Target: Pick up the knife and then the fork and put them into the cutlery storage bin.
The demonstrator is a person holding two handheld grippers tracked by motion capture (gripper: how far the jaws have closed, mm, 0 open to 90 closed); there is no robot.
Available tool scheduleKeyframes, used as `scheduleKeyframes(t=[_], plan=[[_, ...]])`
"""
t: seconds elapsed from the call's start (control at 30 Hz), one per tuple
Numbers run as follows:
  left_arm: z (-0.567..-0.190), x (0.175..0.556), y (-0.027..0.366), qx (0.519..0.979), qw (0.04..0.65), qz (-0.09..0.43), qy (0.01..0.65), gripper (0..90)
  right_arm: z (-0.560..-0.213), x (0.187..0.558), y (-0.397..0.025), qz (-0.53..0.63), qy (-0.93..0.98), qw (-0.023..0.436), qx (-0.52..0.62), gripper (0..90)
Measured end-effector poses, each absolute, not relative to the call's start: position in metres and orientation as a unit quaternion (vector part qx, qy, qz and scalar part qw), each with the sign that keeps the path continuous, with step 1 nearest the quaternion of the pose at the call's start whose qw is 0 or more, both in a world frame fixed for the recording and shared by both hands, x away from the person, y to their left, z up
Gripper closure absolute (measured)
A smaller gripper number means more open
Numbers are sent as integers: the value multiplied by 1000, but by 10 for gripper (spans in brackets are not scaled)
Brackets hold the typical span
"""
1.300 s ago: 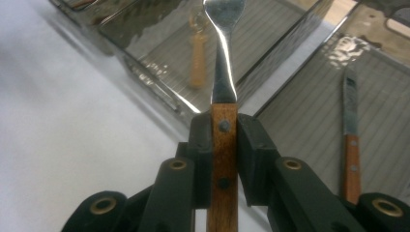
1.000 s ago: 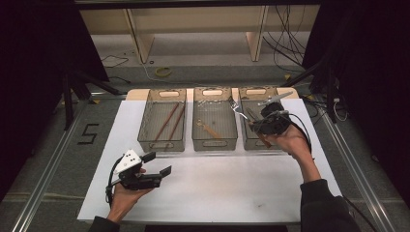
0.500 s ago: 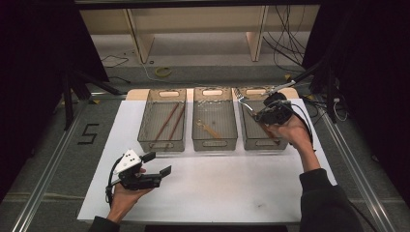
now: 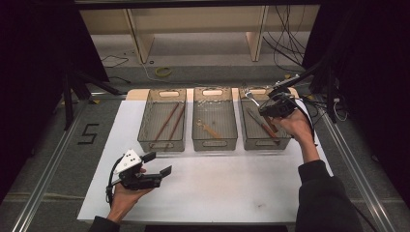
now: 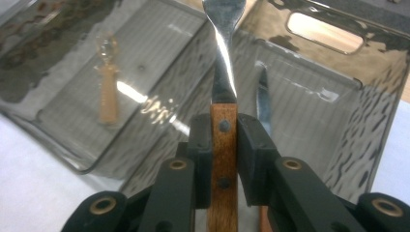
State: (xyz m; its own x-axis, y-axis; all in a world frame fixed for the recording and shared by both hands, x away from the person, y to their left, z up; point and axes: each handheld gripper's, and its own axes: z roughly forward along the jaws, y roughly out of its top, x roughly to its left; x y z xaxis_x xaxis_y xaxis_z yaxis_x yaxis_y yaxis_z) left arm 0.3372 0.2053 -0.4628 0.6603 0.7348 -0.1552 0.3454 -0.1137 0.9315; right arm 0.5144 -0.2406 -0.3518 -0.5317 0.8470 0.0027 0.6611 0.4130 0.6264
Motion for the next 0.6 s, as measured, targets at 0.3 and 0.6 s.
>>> scheduleKeyframes(t=[0.3,0.6], plan=[[-463,337,205,727,551,176,371,161,-362,527,-247,273,818,163,479,778],[-463,337,205,725,552,175,373,161,-371,535,-250,260,813,164,495,777]])
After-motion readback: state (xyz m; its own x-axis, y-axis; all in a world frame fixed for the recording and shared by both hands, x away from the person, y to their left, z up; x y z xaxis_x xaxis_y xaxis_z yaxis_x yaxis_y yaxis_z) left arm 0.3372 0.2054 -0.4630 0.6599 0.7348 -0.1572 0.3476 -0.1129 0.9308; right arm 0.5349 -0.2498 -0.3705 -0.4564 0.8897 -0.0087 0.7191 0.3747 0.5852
